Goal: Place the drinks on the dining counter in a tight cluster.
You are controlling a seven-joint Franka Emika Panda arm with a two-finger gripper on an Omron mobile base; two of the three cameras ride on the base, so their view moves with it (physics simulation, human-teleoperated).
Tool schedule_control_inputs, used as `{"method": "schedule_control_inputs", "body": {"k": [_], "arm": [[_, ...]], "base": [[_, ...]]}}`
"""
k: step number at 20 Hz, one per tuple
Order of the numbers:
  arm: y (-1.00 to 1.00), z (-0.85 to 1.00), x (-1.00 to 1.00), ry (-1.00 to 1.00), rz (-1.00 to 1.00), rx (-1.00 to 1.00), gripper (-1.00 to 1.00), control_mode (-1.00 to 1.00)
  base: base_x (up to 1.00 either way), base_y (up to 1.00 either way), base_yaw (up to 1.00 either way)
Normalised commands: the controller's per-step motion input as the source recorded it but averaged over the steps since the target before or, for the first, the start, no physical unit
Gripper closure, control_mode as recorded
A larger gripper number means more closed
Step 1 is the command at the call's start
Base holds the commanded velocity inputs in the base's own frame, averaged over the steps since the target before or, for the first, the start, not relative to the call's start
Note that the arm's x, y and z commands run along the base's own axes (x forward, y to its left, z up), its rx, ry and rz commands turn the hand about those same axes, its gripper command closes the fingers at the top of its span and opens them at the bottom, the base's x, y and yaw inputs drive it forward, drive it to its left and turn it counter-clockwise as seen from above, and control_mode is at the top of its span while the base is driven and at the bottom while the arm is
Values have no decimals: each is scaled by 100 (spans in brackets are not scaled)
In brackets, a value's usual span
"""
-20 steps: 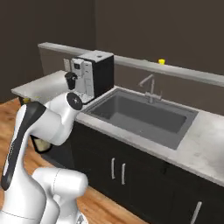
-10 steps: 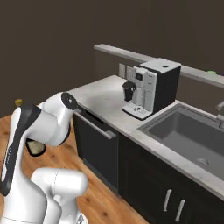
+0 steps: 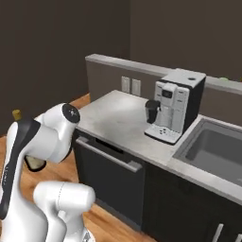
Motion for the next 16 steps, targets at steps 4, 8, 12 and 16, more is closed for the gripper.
{"method": "schedule_control_inputs", "body": {"k": [4, 8, 12, 16], "arm": [[0, 0, 0, 0, 0, 0, 100, 100], [0, 0, 0, 0, 0, 0, 100, 100], [0, 0, 0, 0, 0, 0, 100, 100], [0, 0, 0, 0, 0, 0, 100, 100]], "base": [[100, 100, -41], [100, 100, -40], [97, 100, -39], [80, 100, -38]]}}
